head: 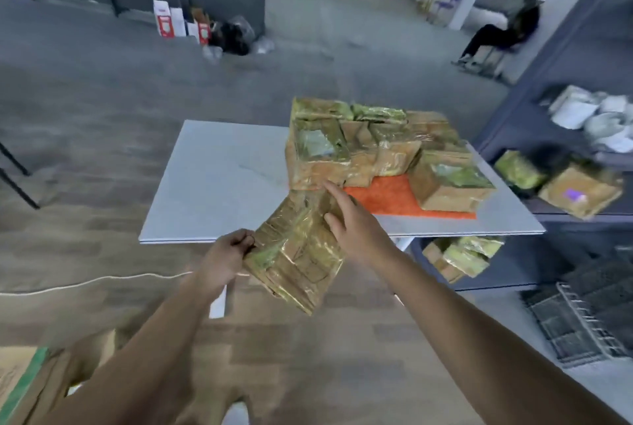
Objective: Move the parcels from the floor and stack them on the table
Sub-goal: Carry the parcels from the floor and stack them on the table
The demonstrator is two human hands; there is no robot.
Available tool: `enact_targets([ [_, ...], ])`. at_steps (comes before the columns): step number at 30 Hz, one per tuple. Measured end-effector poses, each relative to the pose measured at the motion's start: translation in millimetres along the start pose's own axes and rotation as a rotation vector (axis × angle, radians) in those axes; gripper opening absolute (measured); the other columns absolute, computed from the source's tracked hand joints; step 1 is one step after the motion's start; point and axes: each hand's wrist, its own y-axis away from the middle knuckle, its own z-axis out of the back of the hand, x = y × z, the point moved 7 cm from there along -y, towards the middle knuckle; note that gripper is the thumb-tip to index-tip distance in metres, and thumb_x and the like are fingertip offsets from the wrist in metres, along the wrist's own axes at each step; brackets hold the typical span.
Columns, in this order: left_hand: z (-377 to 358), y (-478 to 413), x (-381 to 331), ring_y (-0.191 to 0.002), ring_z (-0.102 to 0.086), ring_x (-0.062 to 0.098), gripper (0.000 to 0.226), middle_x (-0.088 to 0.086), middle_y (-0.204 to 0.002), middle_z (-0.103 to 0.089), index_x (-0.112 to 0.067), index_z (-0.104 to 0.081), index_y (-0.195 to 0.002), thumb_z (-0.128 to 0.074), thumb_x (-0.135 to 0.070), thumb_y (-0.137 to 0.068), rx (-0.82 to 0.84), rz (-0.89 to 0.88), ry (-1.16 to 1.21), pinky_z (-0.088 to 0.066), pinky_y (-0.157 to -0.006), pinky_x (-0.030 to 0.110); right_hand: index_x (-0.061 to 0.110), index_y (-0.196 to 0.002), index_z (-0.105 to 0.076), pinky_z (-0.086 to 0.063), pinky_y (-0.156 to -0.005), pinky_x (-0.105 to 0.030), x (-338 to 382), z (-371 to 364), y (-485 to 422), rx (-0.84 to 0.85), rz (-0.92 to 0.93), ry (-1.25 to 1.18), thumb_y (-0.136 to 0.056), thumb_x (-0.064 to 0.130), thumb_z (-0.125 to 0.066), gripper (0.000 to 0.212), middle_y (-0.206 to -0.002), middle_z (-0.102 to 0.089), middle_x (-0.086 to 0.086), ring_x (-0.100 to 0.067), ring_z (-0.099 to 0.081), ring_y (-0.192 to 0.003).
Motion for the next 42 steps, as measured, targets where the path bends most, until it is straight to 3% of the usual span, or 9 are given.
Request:
enact_targets([
  [3,-34.3,-42.1,-29.6,-0.050,-0.049,0.018,0.032,0.005,-0.057,-0.055,-0.008,-0.064,-0.074,-0.044,-0.002,-0.098,0.115,0.011,-0.067,-0.040,-0.057,0.029,0.046,-0.144,-0.029,-0.043,-0.093,-0.036,-24.6,30.5,-30.0,0.036,-0.066,0.040,-0.101,0.018,-0.046,0.054,-0.142,-0.045,-0.007,-0.024,-0.053,-0.118],
  [8,-94.6,-100.4,-58.8,-0.063,-0.052,0.021,0.027,0.010,-0.067,-0.056,-0.013,-0.062,-0.077,-0.047,-0.006,-0.098,0.195,0.035,-0.080,-0.044,-0.067,0.034,0.038,-0.141,-0.037,-0.035,-0.058,-0.016,-72.5,74.5,-63.6,-0.036,-0.163,0.118,-0.100,0.013,-0.048,0.049,-0.126,-0.055,-0.009,-0.005,-0.047,-0.069],
  [12,-151.8,-120.0,-68.6,-0.075,-0.057,0.021,0.020,0.010,-0.084,-0.061,-0.009,-0.064,-0.099,-0.046,-0.019,-0.101,0.276,0.076,-0.100,-0.052,-0.084,0.043,0.036,-0.139,-0.038,-0.041,-0.064,-0.025,-121.0,104.9,-81.2,-0.046,-0.259,0.111,-0.099,0.003,-0.044,0.052,-0.140,-0.049,-0.006,-0.007,-0.060,-0.102],
  [16,-202.9,-135.0,-82.4,-0.092,-0.052,0.017,0.014,-0.007,-0.092,-0.054,-0.024,-0.055,-0.105,-0.046,-0.034,-0.100,0.294,0.083,-0.203,-0.052,-0.084,0.039,0.036,-0.137,-0.041,-0.036,-0.044,-0.009,-174.2,131.1,-104.8,-0.043,-0.312,0.115,-0.096,-0.012,-0.039,0.063,-0.136,-0.047,-0.003,0.026,-0.046,-0.055],
  [20,-257.6,-150.7,-96.0,-0.071,-0.047,0.011,0.017,0.000,-0.088,-0.054,-0.036,-0.058,-0.084,-0.048,-0.041,-0.097,0.365,0.053,-0.336,-0.049,-0.070,0.032,0.047,-0.138,-0.035,-0.033,-0.040,-0.012,-223.8,151.1,-140.3,0.049,-0.270,0.220,-0.093,-0.015,-0.038,0.077,-0.136,-0.048,0.003,0.014,-0.057,-0.093],
  [24,-296.3,-169.1,-98.5,-0.089,-0.058,0.023,0.035,0.008,-0.100,-0.063,-0.027,-0.068,-0.094,-0.051,-0.057,-0.090,0.264,0.136,-0.363,-0.052,-0.081,0.037,0.051,-0.139,-0.026,-0.055,-0.062,-0.034,-258.0,168.7,-178.3,0.114,-0.154,0.252,-0.097,0.003,-0.049,0.068,-0.119,-0.057,0.002,-0.007,-0.059,-0.088],
  [27,-325.4,-178.0,-101.0,-0.103,-0.059,0.019,0.058,-0.003,-0.114,-0.060,-0.018,-0.062,-0.117,-0.046,-0.065,-0.088,0.229,0.206,-0.256,-0.056,-0.079,0.035,0.037,-0.148,-0.026,-0.045,-0.057,-0.032,-274.8,166.6,-206.8,0.221,-0.080,0.346,-0.100,0.015,-0.051,0.059,-0.123,-0.059,-0.008,-0.019,-0.059,-0.085],
  [34,-371.3,-198.2,-112.1,-0.071,-0.058,0.011,0.012,-0.003,-0.080,-0.062,-0.021,-0.061,-0.079,-0.058,-0.014,-0.089,0.144,0.059,-0.429,-0.053,-0.062,0.033,0.021,-0.144,-0.042,-0.042,-0.095,-0.030,-289.9,165.3,-243.5,0.163,0.076,0.252,-0.102,0.020,-0.045,0.041,-0.146,-0.042,0.000,-0.019,-0.047,-0.128],
  [42,-385.0,-230.9,-99.2,-0.077,-0.061,0.021,0.013,0.010,-0.091,-0.063,-0.010,-0.062,-0.102,-0.053,-0.010,-0.093,0.091,0.179,-0.249,-0.058,-0.064,0.036,0.016,-0.138,-0.048,-0.043,-0.096,-0.032,-363.2,188.0,-244.2,0.109,-0.142,0.251,-0.100,0.019,-0.044,0.038,-0.138,-0.046,-0.007,-0.022,-0.050,-0.120],
])
